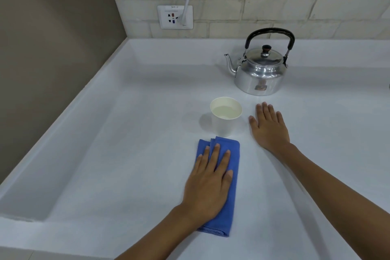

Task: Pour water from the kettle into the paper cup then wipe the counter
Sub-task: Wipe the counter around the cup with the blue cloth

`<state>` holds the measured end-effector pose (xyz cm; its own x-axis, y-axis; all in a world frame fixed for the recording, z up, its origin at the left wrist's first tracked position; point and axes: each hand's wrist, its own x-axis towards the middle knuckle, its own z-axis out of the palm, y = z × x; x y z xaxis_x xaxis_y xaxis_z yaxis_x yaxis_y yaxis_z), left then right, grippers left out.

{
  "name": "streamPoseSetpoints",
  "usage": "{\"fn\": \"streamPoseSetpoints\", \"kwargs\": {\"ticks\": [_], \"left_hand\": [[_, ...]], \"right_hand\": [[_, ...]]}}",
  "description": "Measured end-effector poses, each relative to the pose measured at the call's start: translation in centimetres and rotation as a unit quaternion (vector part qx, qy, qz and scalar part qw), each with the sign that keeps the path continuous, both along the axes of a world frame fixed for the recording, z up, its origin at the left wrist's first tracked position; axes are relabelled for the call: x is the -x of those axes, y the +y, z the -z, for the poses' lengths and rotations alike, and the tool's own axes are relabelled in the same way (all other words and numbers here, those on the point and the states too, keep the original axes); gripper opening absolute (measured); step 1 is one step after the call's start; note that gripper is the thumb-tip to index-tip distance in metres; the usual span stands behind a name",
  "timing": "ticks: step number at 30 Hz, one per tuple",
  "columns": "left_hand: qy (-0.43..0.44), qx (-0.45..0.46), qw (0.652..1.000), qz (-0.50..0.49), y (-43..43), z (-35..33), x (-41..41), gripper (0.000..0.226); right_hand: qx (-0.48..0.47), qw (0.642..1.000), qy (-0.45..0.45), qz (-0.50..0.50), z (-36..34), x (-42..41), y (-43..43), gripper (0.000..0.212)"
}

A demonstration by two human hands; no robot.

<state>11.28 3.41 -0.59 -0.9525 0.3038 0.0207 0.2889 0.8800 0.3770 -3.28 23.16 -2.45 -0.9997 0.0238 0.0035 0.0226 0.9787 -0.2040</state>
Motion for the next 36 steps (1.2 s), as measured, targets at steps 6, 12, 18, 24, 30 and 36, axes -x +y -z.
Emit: {"fn": "streamPoseSetpoints", "kwargs": {"ticks": [6,12,18,24,30,36], "left_hand": [[0.033,-0.03,0.993,-0.108,-7.5,-0.9,4.3,0.051],[-0.027,0.024,0.989,-0.141,-8.8,0.5,8.9,0.052],[0.01,0.077,0.987,-0.142,-8.5,1.9,9.1,0.054],[0.015,0.1,0.985,-0.143,-8.5,2.1,9.1,0.055],[0.026,0.101,0.985,-0.139,-8.9,2.6,9.2,0.056],[0.042,0.094,0.984,-0.144,-8.8,2.9,9.2,0.056]], "right_hand": [[0.112,0.99,0.069,0.054,-2.6,-4.4,-1.6,0.052],[0.174,0.98,0.077,-0.058,-4.5,-13.9,-8.5,0.055],[0.129,0.988,-0.01,-0.086,-2.9,-15.5,-13.4,0.063],[0.0,0.998,-0.002,-0.069,-2.0,-15.9,-14.3,0.06],[-0.043,0.997,0.006,-0.07,-2.7,-17.6,-11.1,0.054],[-0.051,0.998,0.025,-0.016,-2.2,-15.1,-0.8,0.075]]}}
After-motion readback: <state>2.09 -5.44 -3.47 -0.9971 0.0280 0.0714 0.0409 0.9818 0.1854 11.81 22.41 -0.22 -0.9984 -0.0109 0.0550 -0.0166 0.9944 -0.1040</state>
